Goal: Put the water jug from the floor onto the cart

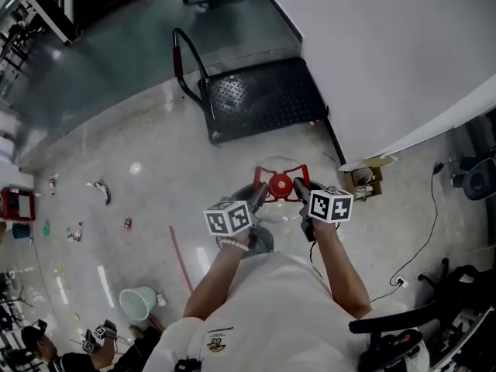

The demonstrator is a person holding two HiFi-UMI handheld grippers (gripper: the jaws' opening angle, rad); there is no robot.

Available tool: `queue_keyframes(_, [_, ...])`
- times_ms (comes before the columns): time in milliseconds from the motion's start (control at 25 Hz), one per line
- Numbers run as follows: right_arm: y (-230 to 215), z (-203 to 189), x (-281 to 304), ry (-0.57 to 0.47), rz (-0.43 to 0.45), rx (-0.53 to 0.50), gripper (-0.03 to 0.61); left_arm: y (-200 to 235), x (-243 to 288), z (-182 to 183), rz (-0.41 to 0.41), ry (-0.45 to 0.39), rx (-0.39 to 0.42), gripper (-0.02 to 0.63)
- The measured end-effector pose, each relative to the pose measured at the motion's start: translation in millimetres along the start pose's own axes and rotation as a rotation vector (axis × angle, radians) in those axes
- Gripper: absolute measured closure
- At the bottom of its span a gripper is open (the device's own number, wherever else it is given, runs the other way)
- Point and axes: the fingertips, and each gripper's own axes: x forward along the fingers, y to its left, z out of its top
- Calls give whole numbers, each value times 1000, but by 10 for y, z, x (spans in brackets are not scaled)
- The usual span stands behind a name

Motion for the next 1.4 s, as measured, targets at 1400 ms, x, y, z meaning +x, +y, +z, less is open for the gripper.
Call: queue_keyframes(1400, [-938,3450,3905,152,92,-155,556,2399,2798,3628,181,-75,-8,535])
